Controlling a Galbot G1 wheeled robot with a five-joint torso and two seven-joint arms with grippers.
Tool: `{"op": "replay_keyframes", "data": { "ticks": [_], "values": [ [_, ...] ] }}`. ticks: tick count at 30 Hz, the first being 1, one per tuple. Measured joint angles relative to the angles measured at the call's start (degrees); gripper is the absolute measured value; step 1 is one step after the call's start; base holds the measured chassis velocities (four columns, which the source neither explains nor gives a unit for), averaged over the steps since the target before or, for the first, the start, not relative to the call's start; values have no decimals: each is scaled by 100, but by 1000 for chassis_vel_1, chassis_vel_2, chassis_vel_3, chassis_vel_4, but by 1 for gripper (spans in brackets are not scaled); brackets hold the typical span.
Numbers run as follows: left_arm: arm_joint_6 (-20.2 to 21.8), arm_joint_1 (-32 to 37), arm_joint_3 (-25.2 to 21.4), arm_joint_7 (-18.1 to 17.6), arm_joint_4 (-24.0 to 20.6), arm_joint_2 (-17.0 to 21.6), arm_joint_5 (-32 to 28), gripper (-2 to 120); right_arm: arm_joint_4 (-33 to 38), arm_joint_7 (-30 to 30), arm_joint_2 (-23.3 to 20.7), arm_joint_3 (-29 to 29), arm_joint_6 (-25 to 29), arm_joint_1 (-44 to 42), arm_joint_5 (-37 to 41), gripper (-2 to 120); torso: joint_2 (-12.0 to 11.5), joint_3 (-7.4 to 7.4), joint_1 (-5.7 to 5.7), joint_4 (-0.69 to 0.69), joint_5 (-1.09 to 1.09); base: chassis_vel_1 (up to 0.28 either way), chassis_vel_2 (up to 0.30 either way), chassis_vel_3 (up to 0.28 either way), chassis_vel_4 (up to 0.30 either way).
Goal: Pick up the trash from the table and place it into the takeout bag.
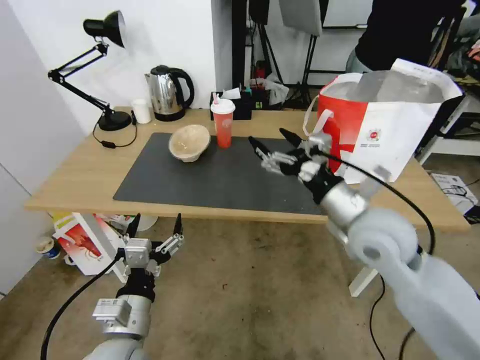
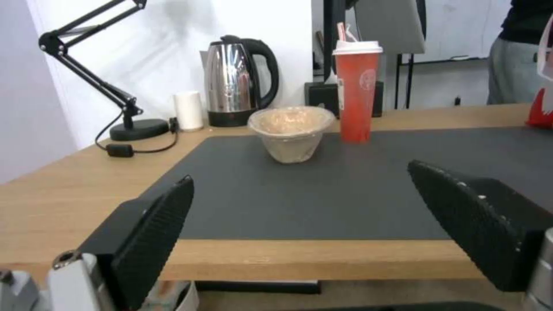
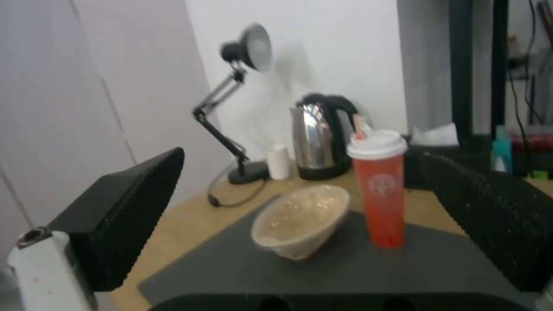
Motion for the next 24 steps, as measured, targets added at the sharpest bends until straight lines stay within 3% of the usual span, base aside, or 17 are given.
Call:
{"op": "replay_keyframes", "data": {
  "ticks": [10, 24],
  "values": [
    [13, -78, -36, -11, 54, -1, -1, 94, -919, 297, 473, -677, -583, 1212, -20, 100, 0, 0, 0, 0, 0, 0, 0, 0, 0],
    [26, -162, -40, -19, 144, -1, -11, 94, -1782, 678, 956, -1276, -1422, 2085, -53, 100, 0, 0, 0, 0, 0, 0, 0, 0, 0]
  ]
}}
